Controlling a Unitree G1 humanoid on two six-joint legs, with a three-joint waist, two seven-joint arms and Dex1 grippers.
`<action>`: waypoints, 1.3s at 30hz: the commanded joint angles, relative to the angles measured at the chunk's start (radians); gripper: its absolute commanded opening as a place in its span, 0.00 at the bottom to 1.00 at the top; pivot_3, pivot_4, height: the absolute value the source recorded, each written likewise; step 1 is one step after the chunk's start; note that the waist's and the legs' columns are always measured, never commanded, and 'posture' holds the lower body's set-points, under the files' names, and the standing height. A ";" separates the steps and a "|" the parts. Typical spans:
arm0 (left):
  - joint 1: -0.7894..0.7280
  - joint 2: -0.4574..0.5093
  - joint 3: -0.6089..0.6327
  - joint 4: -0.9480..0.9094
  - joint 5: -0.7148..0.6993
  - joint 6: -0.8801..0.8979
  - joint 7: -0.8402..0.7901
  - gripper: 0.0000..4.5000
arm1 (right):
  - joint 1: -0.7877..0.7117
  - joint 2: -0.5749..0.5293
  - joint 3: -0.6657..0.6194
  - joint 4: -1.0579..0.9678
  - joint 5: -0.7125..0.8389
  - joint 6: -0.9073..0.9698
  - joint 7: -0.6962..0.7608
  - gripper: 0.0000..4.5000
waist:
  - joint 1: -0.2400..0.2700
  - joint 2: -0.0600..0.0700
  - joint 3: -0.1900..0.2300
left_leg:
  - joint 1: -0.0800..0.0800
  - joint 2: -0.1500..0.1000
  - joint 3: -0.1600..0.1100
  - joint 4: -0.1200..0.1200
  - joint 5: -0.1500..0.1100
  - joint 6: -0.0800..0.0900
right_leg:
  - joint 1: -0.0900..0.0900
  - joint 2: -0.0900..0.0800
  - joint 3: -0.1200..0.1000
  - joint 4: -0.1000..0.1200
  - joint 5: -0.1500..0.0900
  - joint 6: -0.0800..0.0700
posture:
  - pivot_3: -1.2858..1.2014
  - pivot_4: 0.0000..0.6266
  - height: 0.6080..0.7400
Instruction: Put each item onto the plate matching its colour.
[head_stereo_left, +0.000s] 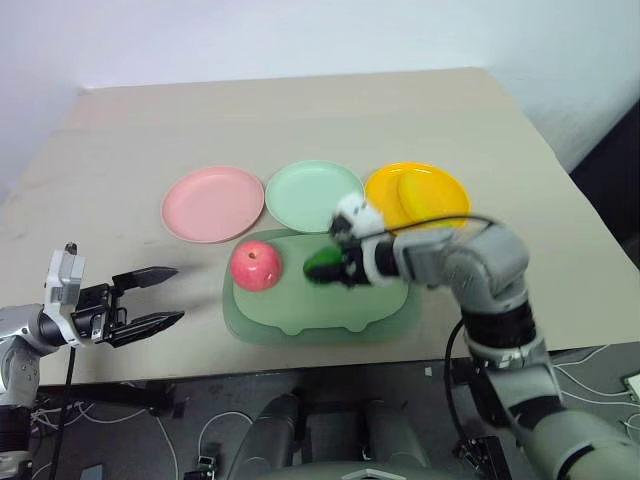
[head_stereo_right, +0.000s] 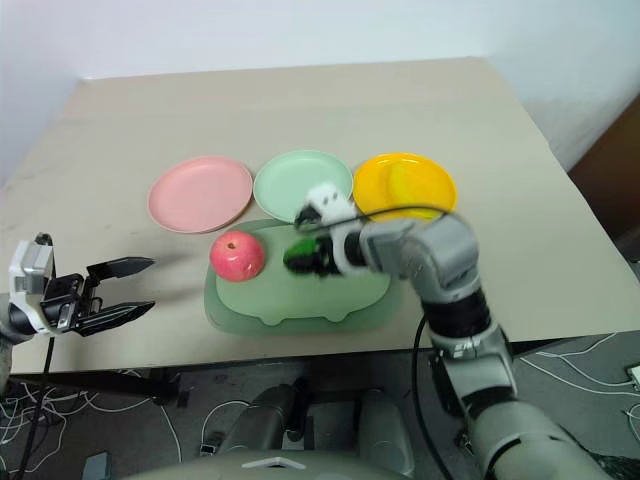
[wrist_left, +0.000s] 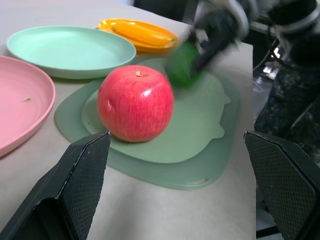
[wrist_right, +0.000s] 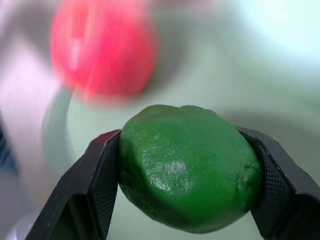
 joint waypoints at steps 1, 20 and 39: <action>-0.012 0.007 0.020 -0.009 -0.003 -0.006 0.004 1.00 | -0.078 -0.009 -0.028 0.163 -0.054 -0.187 0.023 0.69 | 0.000 -0.001 0.000 | 0.000 0.000 0.000 0.000 0.000 0.000 | 0.000 0.000 0.000 0.000 0.000 0.000 | 0.52 0.24 0.98; 0.043 -0.040 0.026 -0.080 0.007 -0.023 0.064 1.00 | -0.404 0.248 -0.041 1.271 -0.359 -1.004 -0.042 0.84 | -0.045 0.000 0.000 | 0.001 0.001 0.000 -0.003 0.004 -0.007 | -0.002 0.002 0.001 0.006 0.002 0.001 | 0.52 0.24 0.98; 0.029 -0.116 -0.028 -0.087 0.071 -0.088 0.169 1.00 | -0.168 0.071 -0.046 0.469 -0.235 -0.666 0.240 0.99 | -0.023 0.000 0.000 | 0.001 0.001 -0.001 -0.003 0.004 -0.007 | -0.003 0.001 0.001 0.006 0.002 0.001 | 0.52 0.24 0.98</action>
